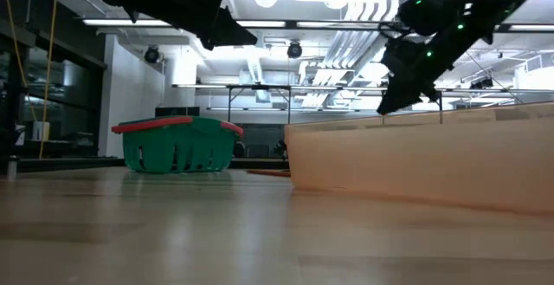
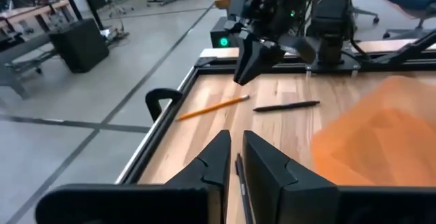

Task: Sort pens & pencils
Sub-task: Put the orange pencil into the orange bin

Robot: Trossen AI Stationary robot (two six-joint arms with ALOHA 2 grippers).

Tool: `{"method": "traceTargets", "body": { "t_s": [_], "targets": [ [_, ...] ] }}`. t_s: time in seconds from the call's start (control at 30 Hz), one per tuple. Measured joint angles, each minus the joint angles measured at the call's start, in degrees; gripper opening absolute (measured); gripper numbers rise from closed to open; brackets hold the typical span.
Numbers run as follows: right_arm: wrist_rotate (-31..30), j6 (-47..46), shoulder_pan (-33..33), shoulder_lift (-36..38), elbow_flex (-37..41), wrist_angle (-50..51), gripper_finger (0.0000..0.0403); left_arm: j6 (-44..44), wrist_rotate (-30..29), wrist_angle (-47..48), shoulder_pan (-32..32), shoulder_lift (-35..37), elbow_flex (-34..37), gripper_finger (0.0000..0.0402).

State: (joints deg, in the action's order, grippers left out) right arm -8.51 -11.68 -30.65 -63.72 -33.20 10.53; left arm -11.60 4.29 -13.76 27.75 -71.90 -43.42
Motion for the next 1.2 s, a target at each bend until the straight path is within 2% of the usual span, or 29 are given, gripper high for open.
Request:
{"method": "traceTargets", "body": {
  "t_s": [0.1,0.27,0.37,0.57,0.8,0.93,1.1,1.2],
  "targets": [
    [-2.41,-1.42,-1.71,-5.25,-4.16,6.51,0.0104,0.08,-0.01,1.76,0.02,0.00,-0.01,0.0026],
    [-1.13,-2.13,-6.62,-14.41,-12.19,16.54,0.0145,-0.54,-0.20,3.91,0.00,0.00,0.34,0.0020],
    [-0.95,0.23,-9.31,-19.86,-16.93,20.46,0.0149,-1.56,-0.20,1.28,0.04,0.00,2.72,0.0015],
    [0.85,3.04,-13.35,-29.71,-26.00,28.45,0.0150,-2.56,-0.46,-10.15,0.03,-0.02,9.11,0.0003],
    [1.54,7.28,-17.63,-39.14,-34.94,34.12,0.0150,-3.22,1.27,-7.77,0.04,0.00,9.34,0.0004],
    [2.96,8.93,-19.47,-43.08,-38.86,37.69,0.0150,-3.96,6.32,-6.04,1.67,0.00,9.34,0.0005],
    [3.10,11.36,-21.30,-46.23,-42.39,40.38,0.0149,-3.18,22.74,-8.32,9.34,0.02,11.76,0.0005],
    [3.27,11.92,-21.63,-47.16,-43.13,41.08,0.0149,-0.60,28.51,-10.73,14.04,0.59,13.09,0.0005]
  ]
}}
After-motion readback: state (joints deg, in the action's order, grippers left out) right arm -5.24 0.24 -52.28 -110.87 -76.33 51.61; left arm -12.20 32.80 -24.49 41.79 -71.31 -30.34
